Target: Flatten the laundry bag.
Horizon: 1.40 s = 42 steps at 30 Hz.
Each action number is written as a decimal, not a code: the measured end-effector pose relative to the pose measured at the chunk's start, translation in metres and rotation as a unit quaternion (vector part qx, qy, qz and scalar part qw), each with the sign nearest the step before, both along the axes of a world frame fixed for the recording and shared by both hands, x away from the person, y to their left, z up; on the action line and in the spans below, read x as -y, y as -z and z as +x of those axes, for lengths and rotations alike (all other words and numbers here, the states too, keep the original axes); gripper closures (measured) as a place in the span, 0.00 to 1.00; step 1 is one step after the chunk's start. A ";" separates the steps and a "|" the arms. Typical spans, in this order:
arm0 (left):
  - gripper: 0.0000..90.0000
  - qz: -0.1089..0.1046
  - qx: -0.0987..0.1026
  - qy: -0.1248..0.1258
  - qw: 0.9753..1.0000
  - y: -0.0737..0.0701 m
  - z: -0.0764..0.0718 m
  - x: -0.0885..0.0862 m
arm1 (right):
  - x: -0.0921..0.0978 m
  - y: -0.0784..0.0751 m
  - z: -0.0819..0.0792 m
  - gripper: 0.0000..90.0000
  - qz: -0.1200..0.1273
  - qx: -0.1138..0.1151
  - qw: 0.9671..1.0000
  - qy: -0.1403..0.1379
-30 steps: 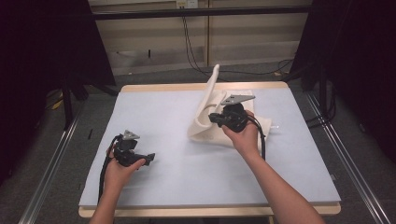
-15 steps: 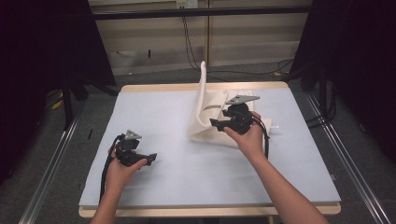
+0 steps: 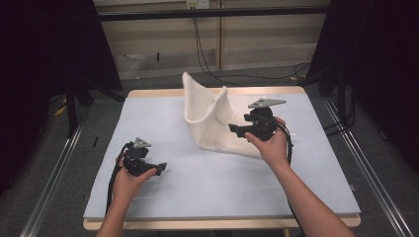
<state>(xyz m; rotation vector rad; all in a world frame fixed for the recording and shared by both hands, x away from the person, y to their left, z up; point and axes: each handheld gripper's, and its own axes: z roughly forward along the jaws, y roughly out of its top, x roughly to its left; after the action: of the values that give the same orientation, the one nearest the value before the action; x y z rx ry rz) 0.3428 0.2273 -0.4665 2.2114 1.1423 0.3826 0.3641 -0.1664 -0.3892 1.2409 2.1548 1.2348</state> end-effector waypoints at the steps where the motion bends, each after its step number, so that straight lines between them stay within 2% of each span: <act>1: 0.07 -0.002 0.001 -0.001 1.000 0.000 0.000 0.000 | 0.002 0.001 0.000 0.31 -0.001 -0.002 1.000 0.001; 7: 0.07 -0.008 -0.007 0.000 1.000 0.001 0.001 0.002 | 0.018 0.016 -0.005 0.30 -0.005 -0.015 1.000 0.008; 9: 0.07 -0.005 -0.011 0.007 1.000 0.001 0.003 0.002 | 0.023 0.021 -0.007 0.30 -0.007 -0.019 1.000 0.011; 14: 0.07 -0.016 -0.009 0.002 1.000 0.002 0.007 0.003 | 0.038 0.033 -0.014 0.30 -0.015 -0.031 0.999 0.016; 15: 0.07 -0.022 -0.009 -0.001 1.000 0.003 0.008 0.004 | 0.041 0.035 -0.015 0.30 -0.019 -0.035 0.999 0.016; 16: 0.07 -0.019 -0.009 0.000 1.000 0.002 0.009 0.004 | 0.044 0.038 -0.018 0.30 -0.024 -0.035 0.999 0.018; 17: 0.07 -0.032 -0.012 -0.001 0.999 0.002 0.009 0.005 | 0.047 0.040 -0.019 0.30 -0.027 -0.037 0.999 0.018; 20: 0.07 -0.031 -0.012 0.005 0.999 0.002 0.012 0.008 | 0.056 0.047 -0.025 0.32 -0.037 -0.040 0.998 0.022; 22: 0.07 -0.043 -0.012 0.005 0.999 0.000 0.014 0.009 | 0.061 0.050 -0.030 0.33 -0.040 -0.042 0.998 0.023; 24: 0.07 -0.039 -0.011 0.005 0.999 -0.001 0.016 0.010 | 0.064 0.053 -0.034 0.33 -0.050 -0.045 0.997 0.022; 30: 0.06 -0.051 -0.012 0.002 0.999 -0.001 0.023 0.012 | 0.076 0.062 -0.048 0.34 -0.045 -0.052 0.997 0.029; 34: 0.05 -0.049 -0.008 0.000 0.999 -0.004 0.029 0.013 | 0.084 0.066 -0.056 0.35 -0.043 -0.056 0.997 0.039; 37: 0.03 -0.049 -0.008 0.004 0.999 -0.008 0.036 0.015 | 0.088 0.067 -0.059 0.35 -0.043 -0.055 0.996 0.048; 39: 0.02 -0.047 -0.006 0.005 0.999 -0.010 0.040 0.017 | 0.091 0.068 -0.060 0.35 -0.053 -0.054 0.996 0.052; 42: 0.01 -0.053 -0.005 0.004 0.999 -0.014 0.047 0.019 | 0.097 0.068 -0.063 0.35 -0.044 -0.051 0.996 0.066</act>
<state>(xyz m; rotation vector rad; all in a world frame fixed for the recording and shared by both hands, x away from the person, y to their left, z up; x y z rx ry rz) 0.3900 0.2082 -0.4527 2.1266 1.1337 0.3004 0.3016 -0.2630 -0.4568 1.4108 2.1346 1.0329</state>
